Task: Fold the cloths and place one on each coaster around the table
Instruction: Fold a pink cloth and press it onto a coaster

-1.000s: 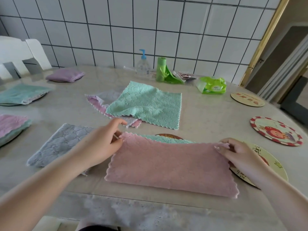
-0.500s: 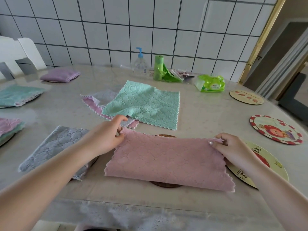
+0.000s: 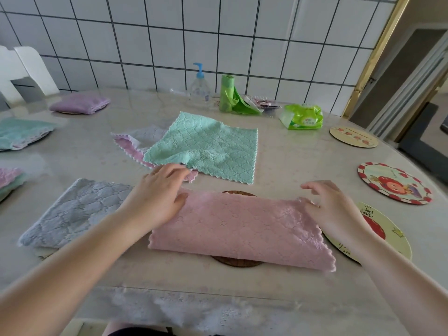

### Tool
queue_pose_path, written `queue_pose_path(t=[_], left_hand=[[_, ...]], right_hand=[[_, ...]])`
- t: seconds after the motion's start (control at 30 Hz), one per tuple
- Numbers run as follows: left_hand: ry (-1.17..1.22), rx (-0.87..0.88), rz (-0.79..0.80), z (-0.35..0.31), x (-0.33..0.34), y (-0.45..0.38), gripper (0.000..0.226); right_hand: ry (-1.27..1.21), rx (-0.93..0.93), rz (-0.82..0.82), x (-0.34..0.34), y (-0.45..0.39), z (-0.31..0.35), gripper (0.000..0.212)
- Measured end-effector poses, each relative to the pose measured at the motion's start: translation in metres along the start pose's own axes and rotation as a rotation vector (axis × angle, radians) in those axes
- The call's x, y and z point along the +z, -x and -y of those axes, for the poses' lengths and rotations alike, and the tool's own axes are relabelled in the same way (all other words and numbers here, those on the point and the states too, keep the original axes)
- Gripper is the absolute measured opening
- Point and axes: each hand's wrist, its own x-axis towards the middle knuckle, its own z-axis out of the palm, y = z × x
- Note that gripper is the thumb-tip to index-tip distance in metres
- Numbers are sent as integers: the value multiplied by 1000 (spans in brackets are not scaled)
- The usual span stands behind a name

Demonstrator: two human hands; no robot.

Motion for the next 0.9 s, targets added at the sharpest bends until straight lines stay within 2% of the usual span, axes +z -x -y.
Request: queue_pose_path(t=[0.07, 0.17, 0.27, 0.37, 0.43, 0.53, 0.77, 0.9], left_hand=[[99, 56, 4, -26, -5, 9, 50], [217, 137, 114, -67, 0, 20, 47], [179, 111, 178, -81, 18, 26, 71], [107, 97, 170, -76, 22, 28, 67], [74, 97, 200, -70, 26, 34, 80], [40, 50, 244, -56, 22, 42, 84], [50, -5, 151, -37, 25, 57, 75], [48, -47, 157, -31, 25, 65, 67]], right_hand=[[151, -125, 62, 0, 13, 25, 47], [200, -254, 204, 15, 31, 66, 48], [146, -312, 250, 36, 45, 84, 47], [175, -303, 200, 49, 55, 76, 76], [232, -281, 179, 48, 60, 67, 85], [269, -251, 187, 41, 67, 58, 86], [307, -174, 186, 30, 78, 33, 84], [328, -126, 185, 26, 83, 16, 84]])
